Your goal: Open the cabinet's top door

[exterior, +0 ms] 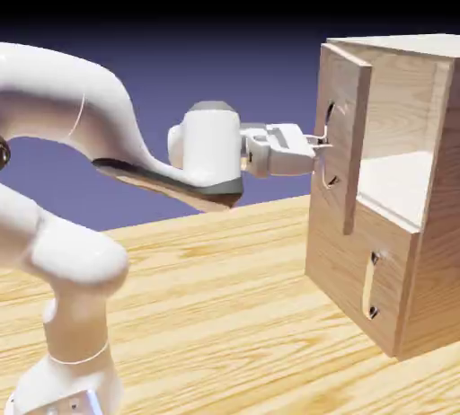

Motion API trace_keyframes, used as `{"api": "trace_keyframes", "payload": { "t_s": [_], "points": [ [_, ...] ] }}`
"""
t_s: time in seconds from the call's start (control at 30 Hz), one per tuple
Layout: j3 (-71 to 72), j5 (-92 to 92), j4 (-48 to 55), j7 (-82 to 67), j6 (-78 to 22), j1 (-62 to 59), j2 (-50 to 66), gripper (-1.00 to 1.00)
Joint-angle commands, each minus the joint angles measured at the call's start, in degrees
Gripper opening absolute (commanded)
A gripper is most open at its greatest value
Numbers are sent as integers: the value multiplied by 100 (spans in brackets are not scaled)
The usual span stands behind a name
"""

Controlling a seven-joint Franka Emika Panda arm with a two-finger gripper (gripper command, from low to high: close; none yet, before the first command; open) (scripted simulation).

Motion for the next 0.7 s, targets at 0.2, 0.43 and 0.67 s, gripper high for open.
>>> {"api": "trace_keyframes", "payload": {
  "t_s": [0.2,0.43,0.67],
  "points": [
    [1304,1614,-509,-364,-1097,-299,-260,-100],
    [2588,2156,-471,-26,-453,-1673,-105,-100],
    [3993,3090,-504,15,-32,-2939,-292,-100]
  ]
}}
